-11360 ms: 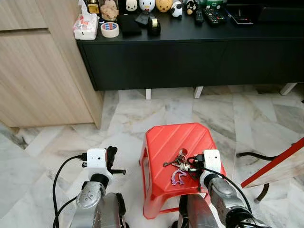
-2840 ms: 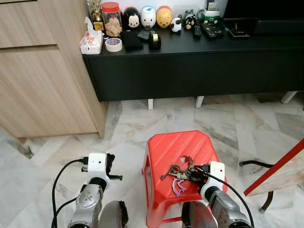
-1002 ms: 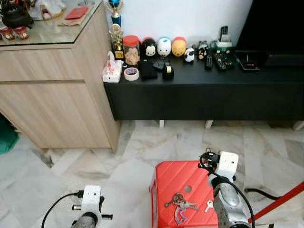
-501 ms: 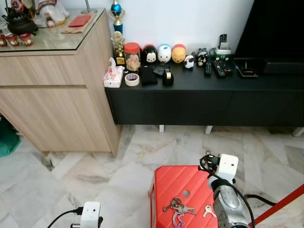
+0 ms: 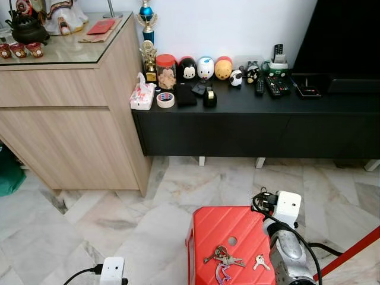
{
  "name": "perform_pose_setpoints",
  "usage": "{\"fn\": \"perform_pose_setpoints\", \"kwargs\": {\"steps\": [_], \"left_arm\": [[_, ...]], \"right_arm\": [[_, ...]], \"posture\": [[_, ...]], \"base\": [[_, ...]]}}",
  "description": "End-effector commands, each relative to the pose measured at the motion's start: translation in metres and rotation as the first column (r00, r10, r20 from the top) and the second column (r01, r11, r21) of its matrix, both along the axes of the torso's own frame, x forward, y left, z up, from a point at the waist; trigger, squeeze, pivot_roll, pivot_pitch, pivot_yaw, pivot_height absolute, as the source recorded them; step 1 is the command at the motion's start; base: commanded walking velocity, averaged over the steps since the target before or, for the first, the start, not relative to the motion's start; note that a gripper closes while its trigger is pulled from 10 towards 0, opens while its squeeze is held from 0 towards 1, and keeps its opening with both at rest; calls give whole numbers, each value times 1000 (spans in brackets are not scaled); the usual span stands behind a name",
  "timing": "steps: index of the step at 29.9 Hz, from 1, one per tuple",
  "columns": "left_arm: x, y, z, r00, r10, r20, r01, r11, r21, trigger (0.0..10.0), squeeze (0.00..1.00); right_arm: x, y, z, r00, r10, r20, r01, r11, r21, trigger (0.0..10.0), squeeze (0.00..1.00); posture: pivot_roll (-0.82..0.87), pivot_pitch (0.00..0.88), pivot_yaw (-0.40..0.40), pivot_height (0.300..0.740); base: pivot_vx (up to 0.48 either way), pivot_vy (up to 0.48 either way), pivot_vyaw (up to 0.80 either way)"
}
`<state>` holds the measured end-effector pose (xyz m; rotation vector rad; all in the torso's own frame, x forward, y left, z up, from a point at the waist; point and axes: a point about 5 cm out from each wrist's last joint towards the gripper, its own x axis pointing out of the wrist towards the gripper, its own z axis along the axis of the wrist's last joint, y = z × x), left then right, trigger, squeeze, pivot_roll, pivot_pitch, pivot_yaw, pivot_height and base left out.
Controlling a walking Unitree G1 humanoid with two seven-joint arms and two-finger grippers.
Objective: Hang keys on a hook
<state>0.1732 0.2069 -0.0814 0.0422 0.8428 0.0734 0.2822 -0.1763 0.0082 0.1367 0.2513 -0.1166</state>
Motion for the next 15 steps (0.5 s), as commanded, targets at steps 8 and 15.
{"fn": "perform_pose_setpoints", "kwargs": {"steps": [8, 15], "left_arm": [[-12, -3, -7, 998, 25, -66, -25, 1000, -9, 10000, 0], [-13, -3, -8, 997, 33, -71, -34, 999, -13, 10000, 0]], "right_arm": [[3, 6, 1, 1000, -2, 0, 2, 1000, 13, 10000, 0], [5, 8, 3, 1000, 2, 3, -2, 1000, 16, 10000, 0]], "posture": [[-9, 12, 1, 740], [-19, 20, 11, 740]], "base": [[-300, 0, 0], [-330, 0, 0]]}}
